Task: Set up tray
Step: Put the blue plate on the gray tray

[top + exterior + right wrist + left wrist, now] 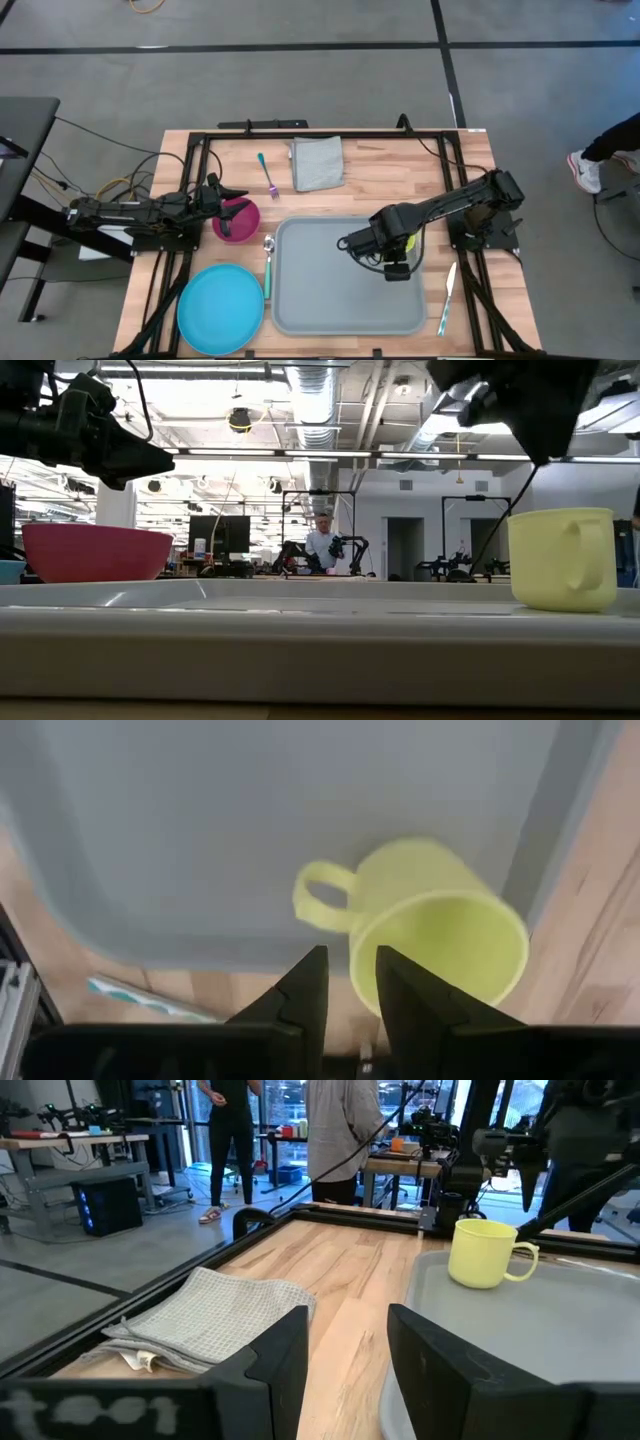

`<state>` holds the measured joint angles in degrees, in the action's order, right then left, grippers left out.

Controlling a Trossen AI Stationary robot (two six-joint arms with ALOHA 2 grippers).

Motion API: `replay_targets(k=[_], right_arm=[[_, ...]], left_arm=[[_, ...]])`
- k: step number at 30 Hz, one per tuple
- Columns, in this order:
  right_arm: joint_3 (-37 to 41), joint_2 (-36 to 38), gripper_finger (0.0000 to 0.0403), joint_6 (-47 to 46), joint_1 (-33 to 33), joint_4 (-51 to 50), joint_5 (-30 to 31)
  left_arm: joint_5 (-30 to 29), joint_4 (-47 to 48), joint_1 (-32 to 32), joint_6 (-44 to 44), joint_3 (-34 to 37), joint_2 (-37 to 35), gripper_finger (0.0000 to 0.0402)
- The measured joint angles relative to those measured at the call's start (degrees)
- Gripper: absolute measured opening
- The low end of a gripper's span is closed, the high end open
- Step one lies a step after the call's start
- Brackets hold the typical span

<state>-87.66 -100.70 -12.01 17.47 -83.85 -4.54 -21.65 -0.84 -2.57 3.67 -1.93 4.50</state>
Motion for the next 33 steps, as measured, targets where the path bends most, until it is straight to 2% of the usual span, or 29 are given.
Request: replay_targets(k=[7, 12, 16, 19, 22, 25, 29, 33], right_arm=[[0.46, 8.57, 0.0082, 3.22, 1.22, 6.44, 6.04], [5.36, 17.73, 0.0082, 7.67, 1.31, 19.16, 9.14], [11.95, 24.59, 0.0082, 12.38, 1.29, 29.81, 8.3], [17.13, 28.81, 0.0082, 13.42, 1.31, 34.07, 7.11], [22.77, 32.08, 0.0082, 12.99, 1.31, 39.69, 7.26], [27.6, 33.78, 0.0082, 12.62, 1.29, 44.91, 7.4], [31.6, 33.98, 0.0082, 12.48, 1.29, 47.43, 7.37], [32.41, 33.16, 0.0082, 11.44, 1.29, 46.66, 6.78]], left_arm=[[-0.04, -0.5, -0.02, 4.71, 0.0, -0.01, 0.0128], [-0.03, -3.64, -0.02, 3.0, -0.85, 0.01, 0.0128], [0.39, -2.41, -0.02, 1.13, -7.65, 0.03, 0.0128], [0.74, 6.33, -0.02, 0.74, -15.03, 1.91, 0.0128], [3.59, 18.05, -0.02, 1.62, -24.24, 6.99, 0.0128], [8.42, 27.91, -0.02, 3.2, -32.25, 15.1, 0.0128], [12.78, 32.73, -1.17, 2.45, -39.43, 26.73, 0.0128], [14.77, 36.04, -5.67, 0.39, -44.76, 38.57, 0.0128]])
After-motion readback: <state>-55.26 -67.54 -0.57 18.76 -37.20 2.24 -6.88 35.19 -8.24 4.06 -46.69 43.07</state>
